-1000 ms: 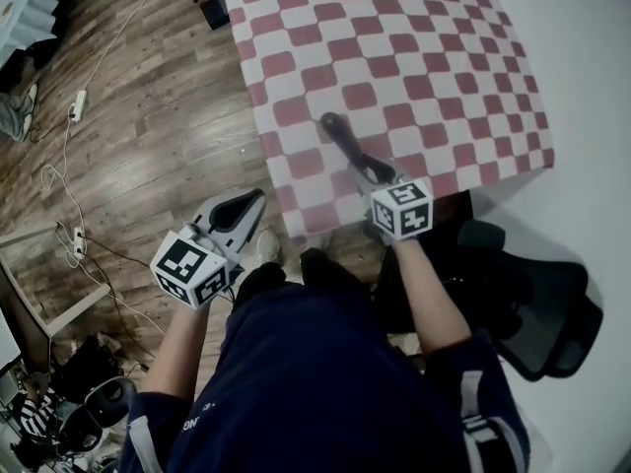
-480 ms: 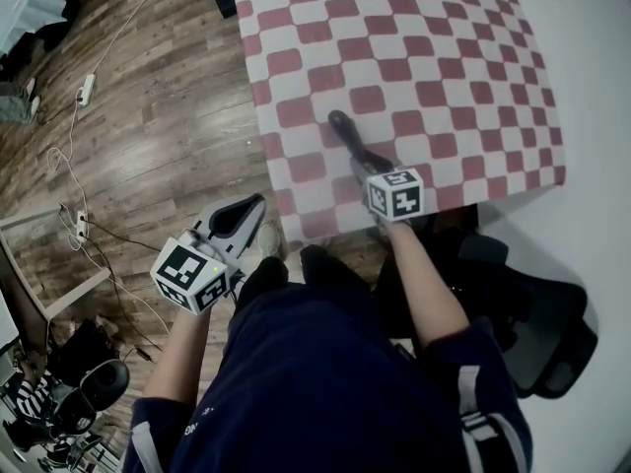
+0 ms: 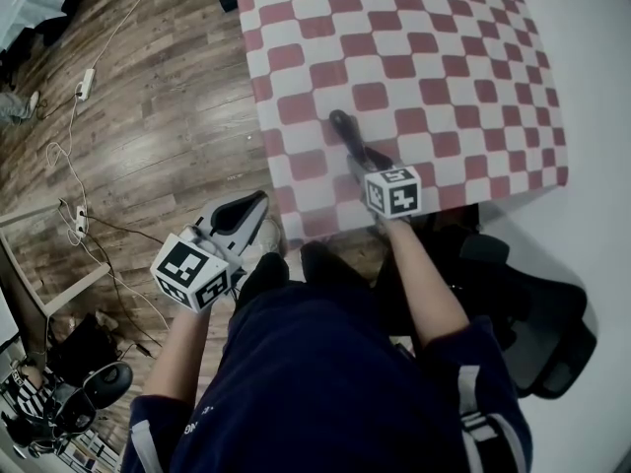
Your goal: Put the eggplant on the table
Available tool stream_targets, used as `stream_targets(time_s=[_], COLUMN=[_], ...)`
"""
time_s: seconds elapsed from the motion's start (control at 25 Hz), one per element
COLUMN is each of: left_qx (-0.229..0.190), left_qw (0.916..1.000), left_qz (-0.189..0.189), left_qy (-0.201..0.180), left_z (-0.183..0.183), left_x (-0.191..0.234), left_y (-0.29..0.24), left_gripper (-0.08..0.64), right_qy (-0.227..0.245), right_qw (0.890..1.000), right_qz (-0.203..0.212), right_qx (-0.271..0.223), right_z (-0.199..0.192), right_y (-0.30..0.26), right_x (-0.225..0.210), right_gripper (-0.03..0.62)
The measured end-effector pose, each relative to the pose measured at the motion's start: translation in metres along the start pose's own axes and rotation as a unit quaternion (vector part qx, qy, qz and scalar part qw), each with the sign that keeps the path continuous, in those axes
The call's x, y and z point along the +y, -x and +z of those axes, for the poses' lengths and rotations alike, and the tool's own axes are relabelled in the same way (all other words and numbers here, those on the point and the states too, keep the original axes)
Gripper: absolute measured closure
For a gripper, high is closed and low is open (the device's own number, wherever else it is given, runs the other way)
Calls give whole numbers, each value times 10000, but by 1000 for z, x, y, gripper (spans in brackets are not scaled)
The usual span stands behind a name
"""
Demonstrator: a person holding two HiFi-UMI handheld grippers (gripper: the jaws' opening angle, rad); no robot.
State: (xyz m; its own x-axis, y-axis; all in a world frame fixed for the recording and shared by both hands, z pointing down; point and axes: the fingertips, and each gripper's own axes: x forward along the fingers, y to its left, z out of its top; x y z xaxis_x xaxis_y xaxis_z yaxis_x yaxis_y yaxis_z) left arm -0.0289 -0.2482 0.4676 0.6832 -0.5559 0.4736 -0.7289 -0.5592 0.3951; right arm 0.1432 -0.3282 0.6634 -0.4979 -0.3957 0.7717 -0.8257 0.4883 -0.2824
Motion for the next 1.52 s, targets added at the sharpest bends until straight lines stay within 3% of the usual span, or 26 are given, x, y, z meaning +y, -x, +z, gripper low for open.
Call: stream_targets(time_s=[0.48,1.0,1.52], left_qx=[-140,-293,-427], left_qw=[9994,9959,9905], left_qz=[-276,-775,-1136], left_qy=[-131,-367,-643], left_z=[3,0,3], left_x=[-5,-17,-27], left_y=[13,44,75], left_gripper=[523,525,524], right_qy=[37,39,303], right_qw=[9997,9951,9815], right_qz=[-130,-16,153], right_qx=[-216,-984,-1885], right_z=[2,14,41], right_y=[30,112,170], right_x=[23,93,162], right_gripper=[387,396,526])
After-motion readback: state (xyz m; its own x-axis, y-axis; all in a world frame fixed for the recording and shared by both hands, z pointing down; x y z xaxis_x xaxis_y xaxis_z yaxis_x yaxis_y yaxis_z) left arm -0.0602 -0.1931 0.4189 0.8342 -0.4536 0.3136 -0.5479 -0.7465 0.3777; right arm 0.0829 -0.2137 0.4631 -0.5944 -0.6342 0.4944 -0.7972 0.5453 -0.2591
